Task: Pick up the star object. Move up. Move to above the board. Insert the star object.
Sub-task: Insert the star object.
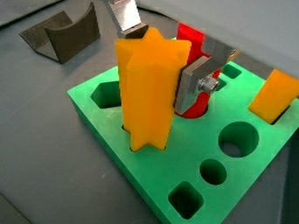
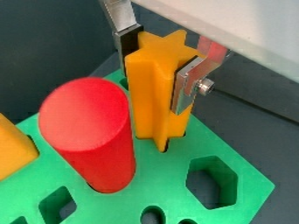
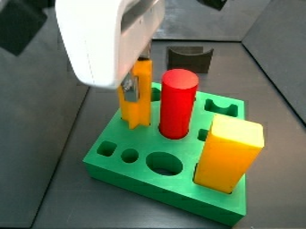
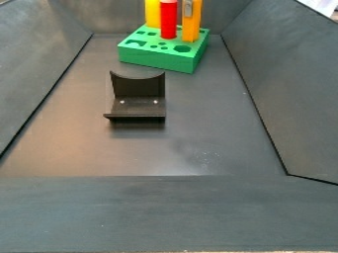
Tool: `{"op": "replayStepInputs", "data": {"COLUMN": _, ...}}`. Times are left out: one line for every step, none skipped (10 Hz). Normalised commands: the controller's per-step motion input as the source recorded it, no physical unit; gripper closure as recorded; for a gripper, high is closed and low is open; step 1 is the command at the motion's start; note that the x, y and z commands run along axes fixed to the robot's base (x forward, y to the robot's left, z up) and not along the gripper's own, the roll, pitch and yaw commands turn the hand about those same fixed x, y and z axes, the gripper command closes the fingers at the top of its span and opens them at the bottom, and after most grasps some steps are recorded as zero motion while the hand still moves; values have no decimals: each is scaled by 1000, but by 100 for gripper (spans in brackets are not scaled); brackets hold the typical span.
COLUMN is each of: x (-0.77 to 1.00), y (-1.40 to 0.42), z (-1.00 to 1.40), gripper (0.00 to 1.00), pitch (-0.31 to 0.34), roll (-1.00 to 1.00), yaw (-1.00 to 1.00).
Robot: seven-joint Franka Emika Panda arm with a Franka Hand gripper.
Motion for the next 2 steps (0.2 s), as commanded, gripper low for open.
{"op": "replayStepInputs", "data": {"x": 0, "y": 0, "z": 0, "gripper": 100, "pitch": -13, "roll": 0, "yaw": 0}}
{"op": "replayStepInputs", "data": {"x": 0, "y": 0, "z": 0, "gripper": 100, "pitch": -3, "roll": 0, "yaw": 0}}
